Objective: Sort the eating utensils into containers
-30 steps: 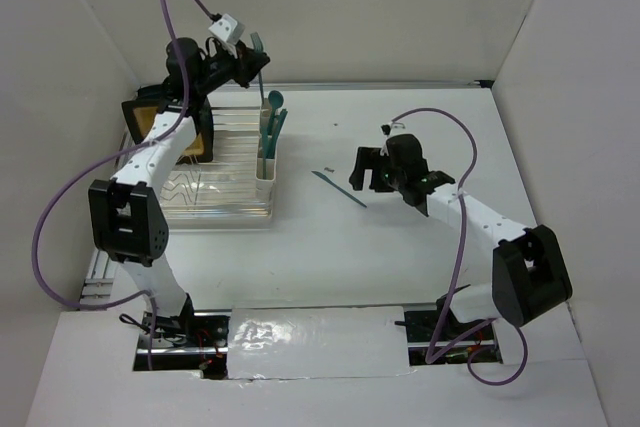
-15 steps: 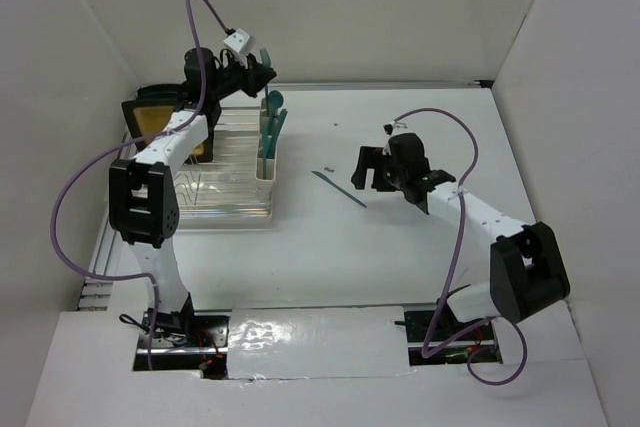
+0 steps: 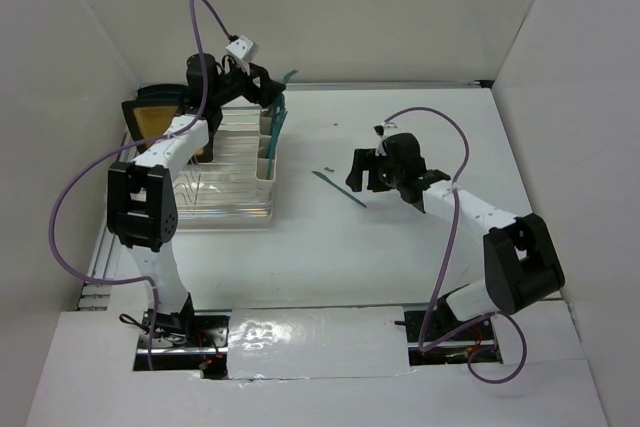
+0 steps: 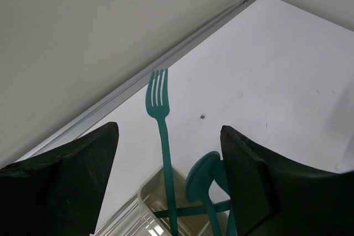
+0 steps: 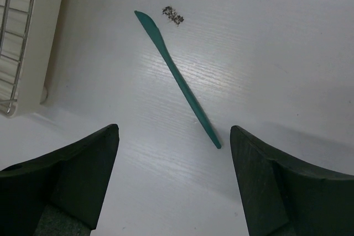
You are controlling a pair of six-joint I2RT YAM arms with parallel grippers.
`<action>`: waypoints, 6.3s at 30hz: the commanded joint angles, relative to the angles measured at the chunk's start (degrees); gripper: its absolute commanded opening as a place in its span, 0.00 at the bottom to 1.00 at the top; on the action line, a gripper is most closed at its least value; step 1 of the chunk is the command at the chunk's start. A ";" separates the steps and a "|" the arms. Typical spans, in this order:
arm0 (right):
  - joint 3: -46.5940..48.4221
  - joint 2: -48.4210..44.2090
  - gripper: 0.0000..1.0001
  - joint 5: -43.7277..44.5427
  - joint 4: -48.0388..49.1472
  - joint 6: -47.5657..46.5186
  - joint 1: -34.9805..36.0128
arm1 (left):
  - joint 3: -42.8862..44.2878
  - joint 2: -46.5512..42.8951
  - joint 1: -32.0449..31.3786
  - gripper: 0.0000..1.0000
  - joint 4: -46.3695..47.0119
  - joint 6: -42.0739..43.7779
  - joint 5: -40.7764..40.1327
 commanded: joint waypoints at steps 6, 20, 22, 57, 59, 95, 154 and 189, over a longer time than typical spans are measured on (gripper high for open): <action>-0.04 4.48 0.75 -0.12 3.50 -7.06 1.64 | 4.63 -13.77 0.83 0.90 -4.26 -2.18 -4.87; 2.95 14.50 0.59 10.07 0.17 -8.55 8.50 | -3.18 -34.16 1.79 0.93 -15.52 -6.66 -0.22; 3.48 15.03 0.58 12.44 -1.40 -8.47 8.94 | -5.55 -36.80 1.62 0.93 -16.04 -5.88 0.13; 13.95 28.66 0.18 7.78 -5.37 -20.16 6.48 | -20.23 -46.03 -0.31 0.95 -21.23 -3.06 3.91; 12.01 27.34 0.10 7.79 -5.37 -19.19 6.48 | -21.20 -46.56 -0.40 0.95 -21.23 -3.32 3.48; -0.84 -20.30 0.00 -3.11 8.25 17.03 9.03 | -12.86 -22.14 -28.70 0.83 -19.39 -41.20 -29.84; 13.32 -17.40 1.00 22.64 -20.93 11.14 8.77 | -27.10 -31.01 -0.93 0.00 10.06 -13.95 16.74; 15.70 -18.89 1.00 24.31 -22.60 9.38 7.36 | -21.93 -39.35 -1.63 0.84 -6.34 -9.74 3.75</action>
